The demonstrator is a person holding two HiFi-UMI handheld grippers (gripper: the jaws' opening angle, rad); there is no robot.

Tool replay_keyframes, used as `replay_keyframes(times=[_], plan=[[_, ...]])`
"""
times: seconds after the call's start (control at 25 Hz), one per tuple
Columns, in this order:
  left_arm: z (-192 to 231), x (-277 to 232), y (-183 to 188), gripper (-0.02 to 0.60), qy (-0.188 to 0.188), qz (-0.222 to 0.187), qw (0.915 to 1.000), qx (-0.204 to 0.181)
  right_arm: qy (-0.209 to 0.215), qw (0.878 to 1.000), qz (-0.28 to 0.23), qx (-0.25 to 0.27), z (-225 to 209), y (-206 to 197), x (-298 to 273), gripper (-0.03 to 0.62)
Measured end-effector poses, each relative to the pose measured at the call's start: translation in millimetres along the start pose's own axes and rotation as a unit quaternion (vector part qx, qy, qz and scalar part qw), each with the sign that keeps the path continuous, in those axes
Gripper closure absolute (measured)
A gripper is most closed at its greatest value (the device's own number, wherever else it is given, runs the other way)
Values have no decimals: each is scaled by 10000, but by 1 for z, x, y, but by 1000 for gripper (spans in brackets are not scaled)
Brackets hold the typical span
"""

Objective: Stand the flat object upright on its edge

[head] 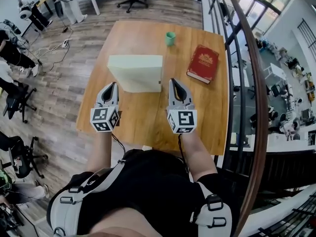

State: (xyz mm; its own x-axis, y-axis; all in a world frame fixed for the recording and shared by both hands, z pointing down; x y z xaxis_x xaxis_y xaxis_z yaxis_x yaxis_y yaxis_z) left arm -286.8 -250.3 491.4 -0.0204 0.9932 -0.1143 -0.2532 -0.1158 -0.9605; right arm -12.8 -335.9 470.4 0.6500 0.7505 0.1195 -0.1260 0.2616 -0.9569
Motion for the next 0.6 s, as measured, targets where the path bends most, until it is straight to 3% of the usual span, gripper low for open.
replay_keyframes(times=[0.24, 0.4, 0.6], plan=[[-60, 15, -2, 577, -512, -85, 9985, -179, -713, 9969, 320, 119, -20, 6, 40, 589], [-90, 12, -6, 577, -834, -29, 9963, -204, -752, 9950, 529, 382, -27, 4, 65, 589], [-121, 2, -12, 577, -1061, 19, 9941, -229, -917, 9937, 568, 306, -41, 3, 89, 589]])
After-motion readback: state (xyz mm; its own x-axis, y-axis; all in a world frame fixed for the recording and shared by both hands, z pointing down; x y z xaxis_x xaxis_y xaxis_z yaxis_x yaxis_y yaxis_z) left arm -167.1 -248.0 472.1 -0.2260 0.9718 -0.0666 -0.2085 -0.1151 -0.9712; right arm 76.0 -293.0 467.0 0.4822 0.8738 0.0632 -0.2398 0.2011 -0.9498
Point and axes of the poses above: the fingertips, and each gripper's own axes: x backward along the fingers, z to its left, y out of its top, the point moved 7 cm from there along x, backward along the fingers, and after that the axes turned 14 degrees about x, right-handed, at the moved point
